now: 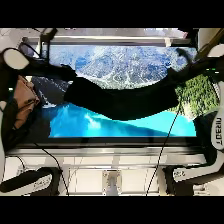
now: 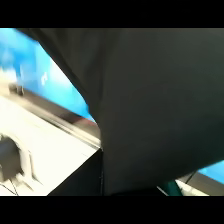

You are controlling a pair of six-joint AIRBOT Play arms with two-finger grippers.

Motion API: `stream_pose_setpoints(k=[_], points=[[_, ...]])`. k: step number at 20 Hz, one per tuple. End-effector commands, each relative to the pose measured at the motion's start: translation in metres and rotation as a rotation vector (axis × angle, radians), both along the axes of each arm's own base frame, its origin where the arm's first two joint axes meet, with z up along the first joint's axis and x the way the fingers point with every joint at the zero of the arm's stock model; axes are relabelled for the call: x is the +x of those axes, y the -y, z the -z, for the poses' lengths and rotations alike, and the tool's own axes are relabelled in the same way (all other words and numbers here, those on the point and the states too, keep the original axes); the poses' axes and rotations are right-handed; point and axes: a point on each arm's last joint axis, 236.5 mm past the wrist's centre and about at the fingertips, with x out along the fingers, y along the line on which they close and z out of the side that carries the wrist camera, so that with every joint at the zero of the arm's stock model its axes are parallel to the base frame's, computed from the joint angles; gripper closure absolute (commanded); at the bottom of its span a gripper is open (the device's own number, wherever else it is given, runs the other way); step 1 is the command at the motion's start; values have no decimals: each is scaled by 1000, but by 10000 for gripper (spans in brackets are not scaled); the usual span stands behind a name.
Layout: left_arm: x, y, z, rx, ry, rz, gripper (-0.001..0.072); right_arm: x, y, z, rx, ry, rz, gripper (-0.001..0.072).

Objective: Fold the clothes and pants, and hang the long-sleeved shirts on hangers.

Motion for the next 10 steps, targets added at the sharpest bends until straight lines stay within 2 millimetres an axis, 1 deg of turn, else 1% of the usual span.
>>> stream_pose_setpoints(k=[1,3,4,5,7,9,10], points=[[7,53,51,15,-65,87,688,10,-4,-34,39,86,126,707],[14,95,112,27,-138,135,687,20,-25,-34,44,121,116,707],[14,121,140,5,-173,152,688,24,-39,-33,45,136,98,707],[11,145,164,-18,-201,166,688,26,-53,-32,50,149,81,707],[2,179,203,-22,-231,190,688,32,-79,-33,60,182,65,707],[-10,201,233,-1,-253,219,688,35,-98,-34,67,203,60,707],[-15,208,244,7,-261,229,688,35,-106,-31,60,199,53,707]])
